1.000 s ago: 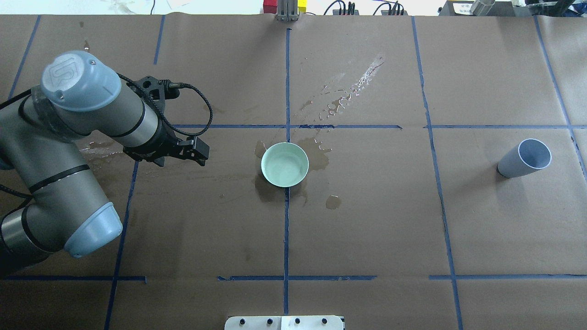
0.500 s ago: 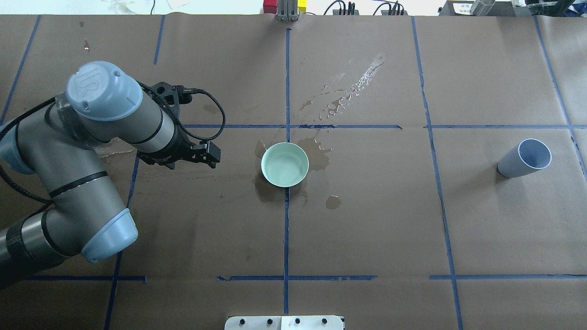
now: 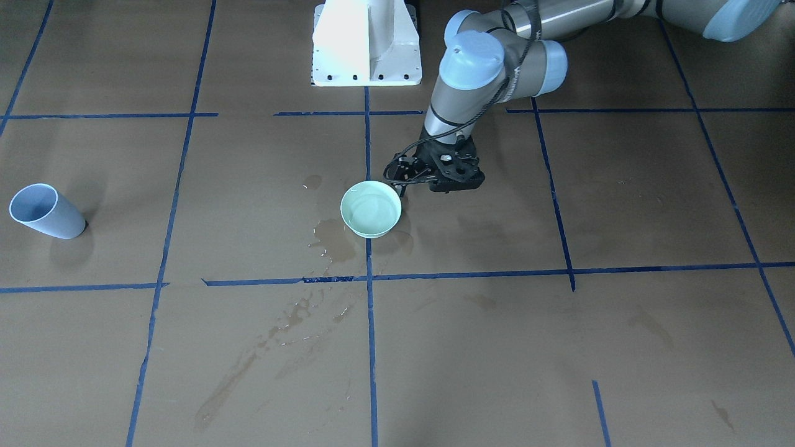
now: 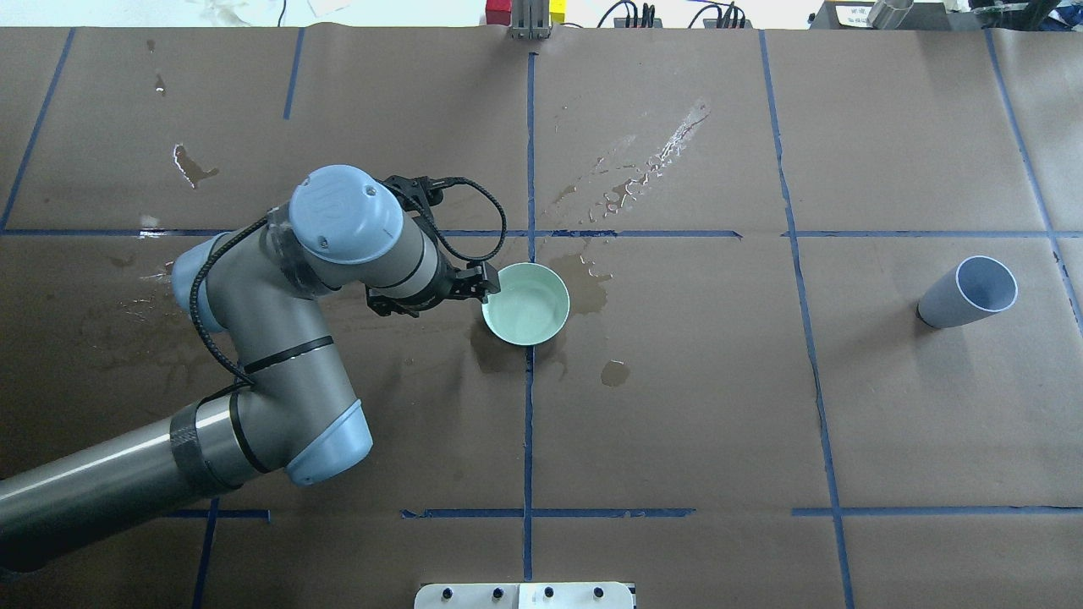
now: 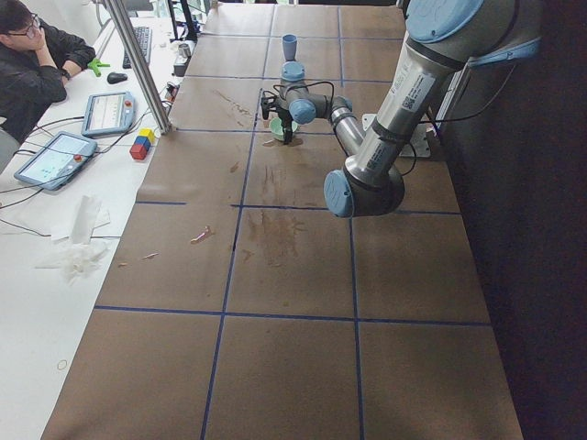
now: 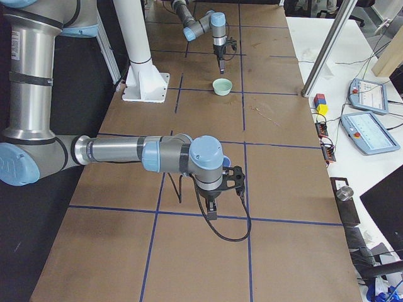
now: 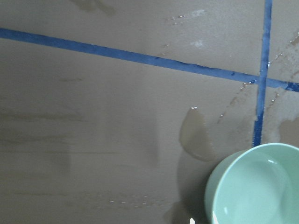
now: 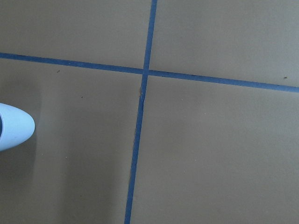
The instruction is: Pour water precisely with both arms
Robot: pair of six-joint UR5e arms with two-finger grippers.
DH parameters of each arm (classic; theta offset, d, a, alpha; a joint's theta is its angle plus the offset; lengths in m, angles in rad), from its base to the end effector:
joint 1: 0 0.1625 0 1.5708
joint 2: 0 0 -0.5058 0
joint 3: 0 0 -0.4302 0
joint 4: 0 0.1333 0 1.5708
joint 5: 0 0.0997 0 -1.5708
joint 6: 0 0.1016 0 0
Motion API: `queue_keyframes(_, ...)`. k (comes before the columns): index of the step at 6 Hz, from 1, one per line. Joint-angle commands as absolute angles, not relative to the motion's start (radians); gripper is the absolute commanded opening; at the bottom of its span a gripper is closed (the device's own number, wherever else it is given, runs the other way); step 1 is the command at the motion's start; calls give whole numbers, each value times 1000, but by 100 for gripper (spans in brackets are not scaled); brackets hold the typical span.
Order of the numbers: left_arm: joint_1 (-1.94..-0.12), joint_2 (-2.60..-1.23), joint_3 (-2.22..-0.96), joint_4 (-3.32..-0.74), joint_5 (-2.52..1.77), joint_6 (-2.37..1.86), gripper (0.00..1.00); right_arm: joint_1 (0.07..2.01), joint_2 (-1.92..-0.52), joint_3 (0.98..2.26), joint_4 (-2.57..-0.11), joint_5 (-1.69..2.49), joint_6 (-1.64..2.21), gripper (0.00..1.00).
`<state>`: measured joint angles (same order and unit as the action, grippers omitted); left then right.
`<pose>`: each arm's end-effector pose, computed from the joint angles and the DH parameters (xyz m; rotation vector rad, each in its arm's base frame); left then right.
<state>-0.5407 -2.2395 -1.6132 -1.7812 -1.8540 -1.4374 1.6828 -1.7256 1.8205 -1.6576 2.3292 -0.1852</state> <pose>0.6126 -0.4902 0.2582 0.0547 0.9525 -0.2456 0.1134 -0.4407 0.6944 0.1199 -0.7491 -0.0727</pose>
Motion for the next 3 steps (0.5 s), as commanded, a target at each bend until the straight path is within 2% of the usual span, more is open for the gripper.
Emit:
queue_keyframes(1,-516,-2296,-1541,-1789,-1830,-1509,94,1683,-1730,1819,-1658,2330,-184,100)
queue_keyframes(3,-494,-2302,-1523,-1795,-1804,-1552,80,1683,-1730,1818,-1658,2330,-184,100)
